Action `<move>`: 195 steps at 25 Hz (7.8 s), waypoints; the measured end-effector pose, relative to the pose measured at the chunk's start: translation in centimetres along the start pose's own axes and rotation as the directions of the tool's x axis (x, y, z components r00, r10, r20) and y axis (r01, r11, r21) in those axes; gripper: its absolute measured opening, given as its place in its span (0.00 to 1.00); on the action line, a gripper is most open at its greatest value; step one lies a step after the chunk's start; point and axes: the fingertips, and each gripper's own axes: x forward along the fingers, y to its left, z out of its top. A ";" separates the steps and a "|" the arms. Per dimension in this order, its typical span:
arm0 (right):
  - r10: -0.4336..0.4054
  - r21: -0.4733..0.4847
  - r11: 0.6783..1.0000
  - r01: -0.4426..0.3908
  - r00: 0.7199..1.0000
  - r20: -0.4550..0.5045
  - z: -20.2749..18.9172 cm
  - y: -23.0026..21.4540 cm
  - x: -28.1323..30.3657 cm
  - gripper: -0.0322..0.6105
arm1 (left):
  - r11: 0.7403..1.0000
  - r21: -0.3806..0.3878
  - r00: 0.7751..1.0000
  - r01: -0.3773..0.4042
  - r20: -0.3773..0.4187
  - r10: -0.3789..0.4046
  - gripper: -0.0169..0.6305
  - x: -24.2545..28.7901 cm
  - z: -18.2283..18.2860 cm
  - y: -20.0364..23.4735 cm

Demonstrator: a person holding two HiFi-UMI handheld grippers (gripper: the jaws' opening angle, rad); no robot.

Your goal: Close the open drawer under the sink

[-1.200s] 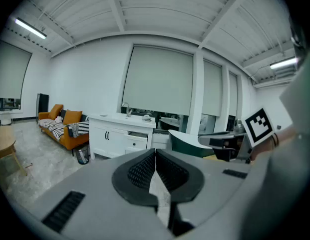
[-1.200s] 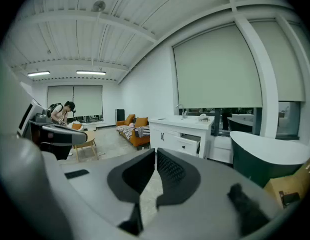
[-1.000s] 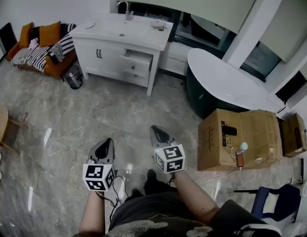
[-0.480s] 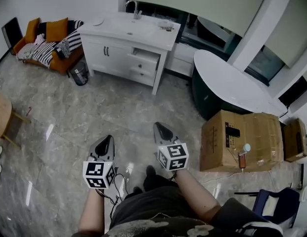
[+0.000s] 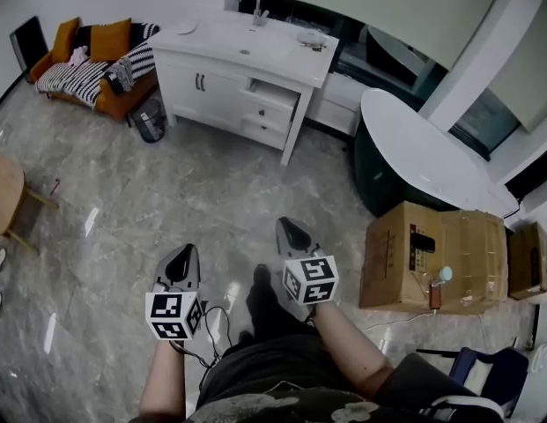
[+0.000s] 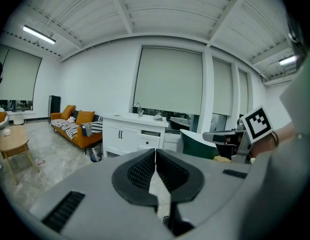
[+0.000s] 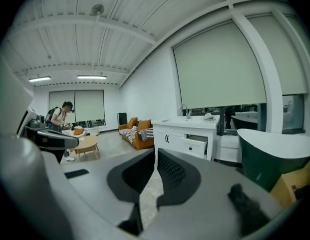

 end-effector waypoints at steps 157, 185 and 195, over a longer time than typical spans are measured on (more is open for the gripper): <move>-0.586 0.049 0.768 0.638 0.732 -0.348 -13.0 -45.1 80.9 0.28 | 0.936 0.018 0.870 0.352 -0.376 -0.319 0.05 84.8 -0.2 29.5; -0.608 0.099 0.759 0.643 0.756 -0.242 2.4 -26.9 64.9 0.22 | 0.840 0.040 0.805 0.541 -0.312 -0.504 0.05 71.3 11.2 29.1; -0.521 0.100 0.833 0.544 0.832 -0.192 6.8 -25.0 58.1 0.13 | 0.864 0.082 0.854 0.496 -0.226 -0.469 0.05 67.2 16.4 23.7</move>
